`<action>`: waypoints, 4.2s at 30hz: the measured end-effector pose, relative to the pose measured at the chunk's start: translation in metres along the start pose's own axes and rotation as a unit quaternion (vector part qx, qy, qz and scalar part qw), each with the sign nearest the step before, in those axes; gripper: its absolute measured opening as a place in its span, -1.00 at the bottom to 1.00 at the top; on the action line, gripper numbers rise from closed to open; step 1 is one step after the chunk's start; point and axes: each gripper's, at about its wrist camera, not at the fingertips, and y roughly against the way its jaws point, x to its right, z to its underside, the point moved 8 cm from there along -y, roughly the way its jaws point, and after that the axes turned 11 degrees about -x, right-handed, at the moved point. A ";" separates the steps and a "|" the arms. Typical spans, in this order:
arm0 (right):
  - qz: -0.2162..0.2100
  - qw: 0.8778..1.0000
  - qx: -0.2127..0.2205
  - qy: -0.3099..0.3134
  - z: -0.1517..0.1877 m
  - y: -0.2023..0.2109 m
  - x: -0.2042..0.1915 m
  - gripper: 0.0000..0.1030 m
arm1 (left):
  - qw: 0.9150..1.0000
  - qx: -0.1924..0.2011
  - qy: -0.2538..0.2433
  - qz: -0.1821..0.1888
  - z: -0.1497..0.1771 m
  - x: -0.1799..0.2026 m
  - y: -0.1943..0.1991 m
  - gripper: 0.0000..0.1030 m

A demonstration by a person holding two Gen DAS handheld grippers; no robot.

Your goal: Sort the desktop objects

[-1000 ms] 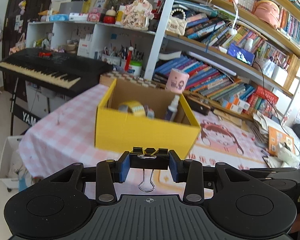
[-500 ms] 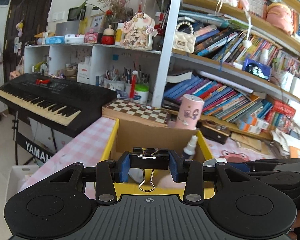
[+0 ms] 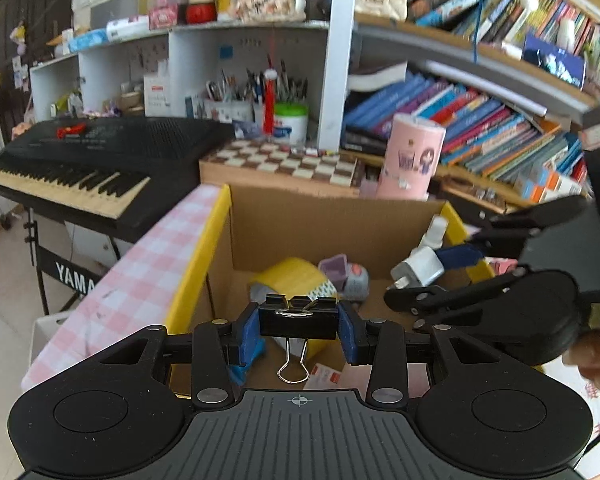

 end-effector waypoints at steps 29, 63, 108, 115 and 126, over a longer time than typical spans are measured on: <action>-0.020 0.980 -0.101 0.171 -0.013 -0.064 -0.015 -0.10 | 0.998 -0.066 -0.006 -0.010 0.010 0.006 -0.040 -0.15; -0.007 0.994 0.087 -0.070 0.026 0.106 -0.017 0.12 | 0.995 0.093 0.039 -0.003 0.034 -0.004 0.103 0.55; 0.137 0.913 0.087 -0.375 0.254 0.197 -0.100 0.25 | 0.997 0.065 -0.032 0.016 0.166 0.050 0.161 0.81; 0.160 0.903 0.074 -0.391 0.274 0.200 -0.095 0.29 | 0.998 0.043 -0.042 0.027 0.174 0.068 0.152 0.82; 0.165 0.903 0.054 -0.394 0.287 0.195 -0.093 0.41 | 0.998 0.032 -0.049 0.027 0.178 0.080 0.147 0.83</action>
